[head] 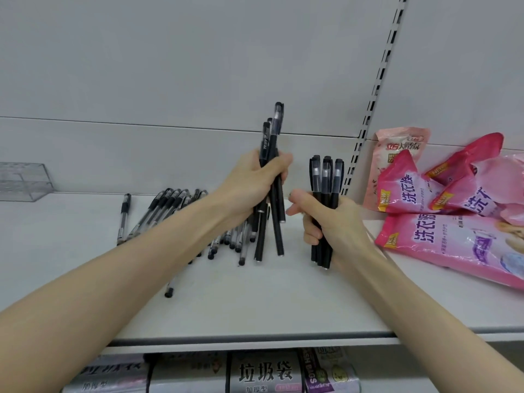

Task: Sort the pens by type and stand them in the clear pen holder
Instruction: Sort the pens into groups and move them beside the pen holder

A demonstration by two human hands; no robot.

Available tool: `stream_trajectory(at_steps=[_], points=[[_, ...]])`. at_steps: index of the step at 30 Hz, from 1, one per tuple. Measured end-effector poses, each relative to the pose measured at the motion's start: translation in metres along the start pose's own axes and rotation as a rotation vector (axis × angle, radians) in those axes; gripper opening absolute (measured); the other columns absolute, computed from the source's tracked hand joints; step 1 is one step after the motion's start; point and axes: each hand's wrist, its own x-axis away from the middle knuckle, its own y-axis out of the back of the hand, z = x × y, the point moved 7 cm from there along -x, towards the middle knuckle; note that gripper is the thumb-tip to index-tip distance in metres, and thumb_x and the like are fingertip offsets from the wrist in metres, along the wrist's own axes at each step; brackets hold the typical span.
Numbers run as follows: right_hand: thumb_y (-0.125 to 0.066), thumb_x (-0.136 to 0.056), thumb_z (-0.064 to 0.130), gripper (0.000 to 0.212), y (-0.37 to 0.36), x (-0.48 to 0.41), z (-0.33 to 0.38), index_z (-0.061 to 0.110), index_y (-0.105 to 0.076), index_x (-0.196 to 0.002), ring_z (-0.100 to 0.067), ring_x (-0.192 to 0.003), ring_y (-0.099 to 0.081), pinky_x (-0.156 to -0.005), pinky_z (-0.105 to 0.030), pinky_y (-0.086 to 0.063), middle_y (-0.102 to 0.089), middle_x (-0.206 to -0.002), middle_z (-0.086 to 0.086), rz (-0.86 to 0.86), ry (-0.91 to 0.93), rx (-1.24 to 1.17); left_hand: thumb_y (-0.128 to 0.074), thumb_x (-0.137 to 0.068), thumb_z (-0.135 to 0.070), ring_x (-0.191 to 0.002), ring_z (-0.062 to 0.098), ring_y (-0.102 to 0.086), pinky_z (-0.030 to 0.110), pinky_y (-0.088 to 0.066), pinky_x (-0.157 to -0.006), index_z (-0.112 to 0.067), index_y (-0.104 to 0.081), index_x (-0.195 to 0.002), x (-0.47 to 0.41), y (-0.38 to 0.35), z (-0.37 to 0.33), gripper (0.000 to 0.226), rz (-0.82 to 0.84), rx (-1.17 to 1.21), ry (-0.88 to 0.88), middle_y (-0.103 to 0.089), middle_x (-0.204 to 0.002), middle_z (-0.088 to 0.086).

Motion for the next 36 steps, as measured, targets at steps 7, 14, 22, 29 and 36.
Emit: stream_trajectory(at_steps=[7, 14, 22, 29, 36], points=[[-0.077, -0.075, 0.020, 0.015, -0.004, 0.003, 0.001, 0.012, -0.064, -0.074, -0.014, -0.043, -0.036, -0.041, -0.022, -0.032, -0.045, -0.051, 0.004, 0.058, 0.045, 0.134, -0.052, -0.096, -0.026, -0.053, 0.003, -0.044, 0.013, -0.039, -0.056, -0.016, -0.047, -0.076, 0.002, -0.017, -0.004, 0.023, 0.008, 0.043, -0.092, -0.044, -0.065, -0.005], [-0.079, -0.072, 0.005, 0.026, -0.011, 0.003, 0.003, 0.016, -0.060, -0.058, -0.015, -0.045, -0.037, -0.043, -0.022, -0.032, -0.047, -0.053, -0.005, 0.094, 0.085, 0.189, -0.048, -0.097, -0.033, -0.073, -0.005, -0.059, 0.015, -0.048, -0.071, -0.028, -0.052, -0.093, 0.009, -0.025, -0.006, 0.007, 0.086, 0.057, -0.093, -0.060, -0.074, -0.023], [-0.069, -0.077, -0.008, 0.019, -0.020, 0.003, 0.010, 0.007, -0.061, -0.068, 0.000, -0.045, -0.054, -0.046, -0.010, -0.041, -0.058, -0.048, 0.010, 0.146, 0.123, 0.211, -0.055, -0.092, -0.032, -0.113, 0.015, -0.060, 0.037, -0.046, -0.099, -0.050, -0.043, -0.125, 0.012, -0.028, -0.005, 0.039, 0.186, 0.046, -0.155, -0.061, -0.123, 0.001], [-0.065, -0.079, -0.005, 0.015, -0.024, -0.004, 0.008, -0.010, -0.054, -0.072, -0.015, -0.056, -0.048, -0.050, -0.018, -0.042, -0.050, -0.063, -0.016, 0.097, 0.172, 0.246, -0.074, -0.073, -0.018, -0.100, 0.021, -0.067, 0.038, -0.050, -0.095, -0.039, -0.043, -0.131, 0.004, -0.022, -0.015, 0.070, 0.215, 0.018, -0.153, -0.071, -0.106, 0.009], [-0.072, -0.075, -0.003, 0.019, -0.022, -0.005, 0.012, -0.013, -0.056, -0.073, -0.018, -0.061, -0.056, -0.060, -0.030, -0.050, -0.060, -0.069, -0.026, 0.078, 0.227, 0.257, -0.078, -0.073, -0.005, -0.090, 0.016, -0.070, 0.028, -0.054, -0.085, -0.021, -0.041, -0.137, 0.003, -0.020, -0.019, 0.076, 0.239, 0.022, -0.123, -0.072, -0.097, 0.006]])
